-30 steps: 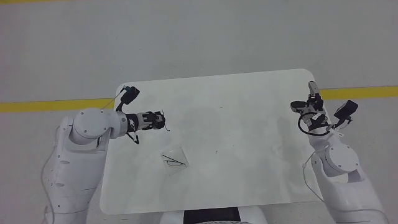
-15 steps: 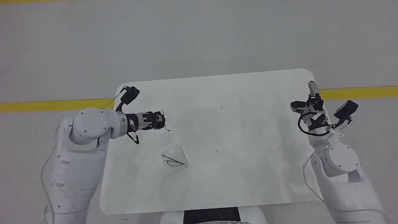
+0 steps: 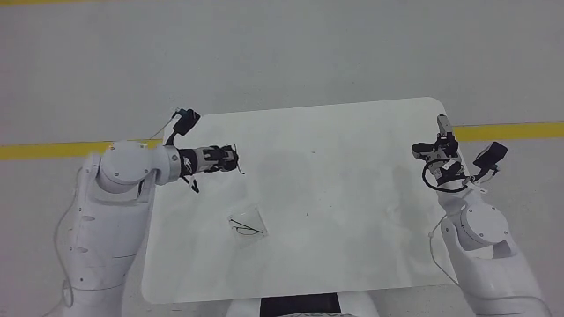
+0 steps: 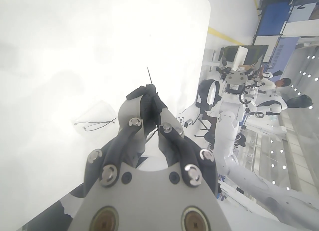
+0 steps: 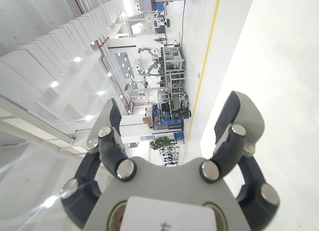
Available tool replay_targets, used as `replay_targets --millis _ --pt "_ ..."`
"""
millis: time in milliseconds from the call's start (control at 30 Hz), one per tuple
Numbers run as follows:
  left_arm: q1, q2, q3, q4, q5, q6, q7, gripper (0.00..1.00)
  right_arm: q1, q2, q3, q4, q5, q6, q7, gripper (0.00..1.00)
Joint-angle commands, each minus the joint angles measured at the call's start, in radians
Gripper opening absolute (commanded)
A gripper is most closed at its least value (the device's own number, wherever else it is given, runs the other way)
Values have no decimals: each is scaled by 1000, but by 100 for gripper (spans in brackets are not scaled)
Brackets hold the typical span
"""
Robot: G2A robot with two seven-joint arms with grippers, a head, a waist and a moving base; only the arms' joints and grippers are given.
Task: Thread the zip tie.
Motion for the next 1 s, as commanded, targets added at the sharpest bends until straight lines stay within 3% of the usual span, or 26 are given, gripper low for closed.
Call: replay_targets --millis 0,200,500,767,967 --pt "-30 0 12 18 -7 0 -2 0 0 0 0 0 0 0 0 100" --pt "-110 0 45 80 -27 0 -23 0 0 0 0 0 0 0 0 100" --pt "-110 0 45 80 -27 0 -23 0 2 0 -2 -3 -14 -3 8 100" --pt "-110 0 45 80 -27 0 -23 0 39 4 -76 -36 -290 -130 130 100" --pt "-110 0 45 80 -27 0 -23 0 70 3 -167 -40 -616 -292 133 100"
